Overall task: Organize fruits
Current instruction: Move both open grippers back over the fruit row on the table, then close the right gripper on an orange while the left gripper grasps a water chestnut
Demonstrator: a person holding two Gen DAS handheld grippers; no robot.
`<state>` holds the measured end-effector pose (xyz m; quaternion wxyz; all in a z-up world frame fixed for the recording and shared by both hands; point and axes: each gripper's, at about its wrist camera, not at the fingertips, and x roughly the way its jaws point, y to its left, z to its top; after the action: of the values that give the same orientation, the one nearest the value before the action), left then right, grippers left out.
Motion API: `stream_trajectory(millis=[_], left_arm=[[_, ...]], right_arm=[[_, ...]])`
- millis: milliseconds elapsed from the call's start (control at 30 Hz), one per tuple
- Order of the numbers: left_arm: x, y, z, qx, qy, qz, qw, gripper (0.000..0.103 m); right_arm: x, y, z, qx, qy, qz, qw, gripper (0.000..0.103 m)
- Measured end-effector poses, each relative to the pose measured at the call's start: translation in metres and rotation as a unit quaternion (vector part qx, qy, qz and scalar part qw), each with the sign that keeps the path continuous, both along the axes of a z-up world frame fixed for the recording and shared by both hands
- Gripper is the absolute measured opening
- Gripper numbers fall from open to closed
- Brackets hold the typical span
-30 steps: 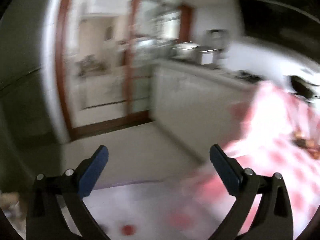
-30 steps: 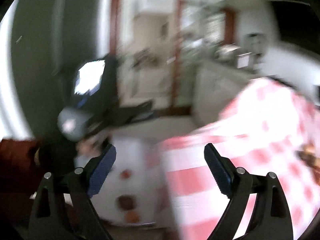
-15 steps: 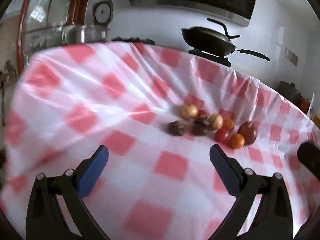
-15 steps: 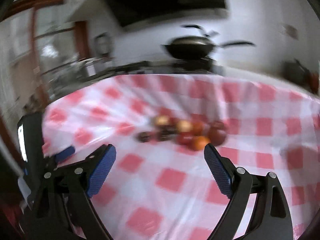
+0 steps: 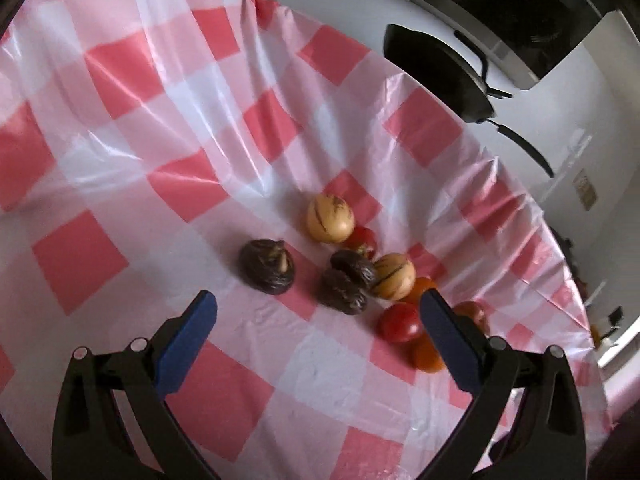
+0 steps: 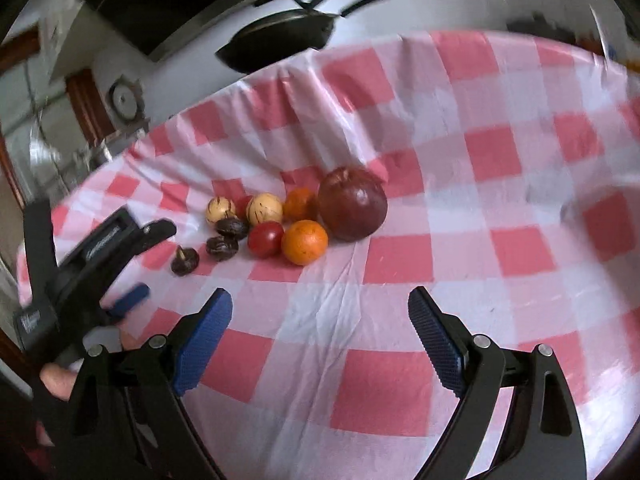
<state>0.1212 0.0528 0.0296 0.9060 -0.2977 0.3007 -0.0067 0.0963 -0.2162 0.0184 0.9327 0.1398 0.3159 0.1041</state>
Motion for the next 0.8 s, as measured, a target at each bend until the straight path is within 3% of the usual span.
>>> stream_trajectory(millis=[67, 233, 600, 800], left_arm=[[0.0, 0.002, -0.003, -0.019, 0.001, -0.017, 0.9997, 0.101], [0.005, 0.005, -0.01, -0.047, 0.016, -0.039, 0.998, 0.101], [0.01, 0.003, -0.015, -0.052, 0.035, -0.049, 0.9968, 0.101], [0.012, 0.006, -0.017, -0.053, 0.046, -0.047, 0.9964, 0.101]], right_arm=[[0.004, -0.007, -0.007, 0.04, 0.014, -0.011, 0.999, 0.087], [0.004, -0.011, -0.01, 0.062, 0.018, -0.019, 0.998, 0.087], [0.043, -0.001, -0.013, 0.067, 0.028, -0.01, 0.997, 0.087], [0.061, -0.019, -0.019, 0.115, 0.044, -0.011, 0.992, 0.087]])
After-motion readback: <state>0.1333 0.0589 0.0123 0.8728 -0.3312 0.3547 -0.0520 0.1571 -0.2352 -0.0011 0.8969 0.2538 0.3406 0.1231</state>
